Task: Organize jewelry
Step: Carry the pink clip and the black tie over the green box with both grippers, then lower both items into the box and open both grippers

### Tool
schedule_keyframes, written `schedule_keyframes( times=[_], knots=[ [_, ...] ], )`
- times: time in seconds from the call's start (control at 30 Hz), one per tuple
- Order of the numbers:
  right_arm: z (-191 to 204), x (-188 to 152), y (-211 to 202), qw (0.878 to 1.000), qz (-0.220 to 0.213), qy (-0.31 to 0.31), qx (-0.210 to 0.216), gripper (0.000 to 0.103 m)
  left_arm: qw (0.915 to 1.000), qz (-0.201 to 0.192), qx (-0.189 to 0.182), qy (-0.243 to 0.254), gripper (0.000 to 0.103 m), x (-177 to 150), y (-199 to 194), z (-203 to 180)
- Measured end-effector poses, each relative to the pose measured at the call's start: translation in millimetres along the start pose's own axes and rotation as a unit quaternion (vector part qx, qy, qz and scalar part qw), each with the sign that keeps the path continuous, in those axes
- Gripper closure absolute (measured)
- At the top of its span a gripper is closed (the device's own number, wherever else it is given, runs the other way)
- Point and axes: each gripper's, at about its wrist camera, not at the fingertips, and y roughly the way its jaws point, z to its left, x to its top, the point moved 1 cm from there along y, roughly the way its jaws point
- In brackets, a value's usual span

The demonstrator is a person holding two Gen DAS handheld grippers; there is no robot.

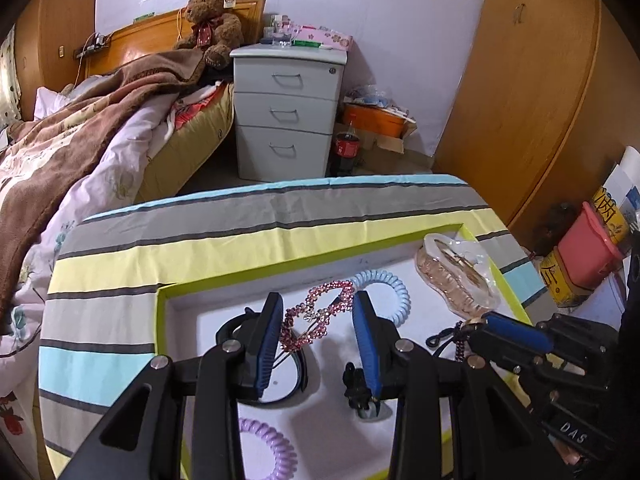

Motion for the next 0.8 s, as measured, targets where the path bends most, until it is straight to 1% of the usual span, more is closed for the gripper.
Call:
schedule_keyframes(
  times=[0.13,0.4,0.8],
  knots=[
    [0.1,2.6,6.3,1.000,0.007,-0.006,0.001,0.088,1.0000,0.007,0.002,-0.003,0.065,2.7,11.4,0.4],
    [7.5,4.0,23.2,0.999,0.025,-0.031,-0.017,0.088,0.9997,0.020,0.012,-0.005,0.065,3.9,29.3,1.5],
    [11.8,-0.4,32.8,0.997,0.037,-0.055,-0.044,0.088,0.9995,0.025,0.021,-0.001,0.065,2.2,34.8,-1.1]
  ],
)
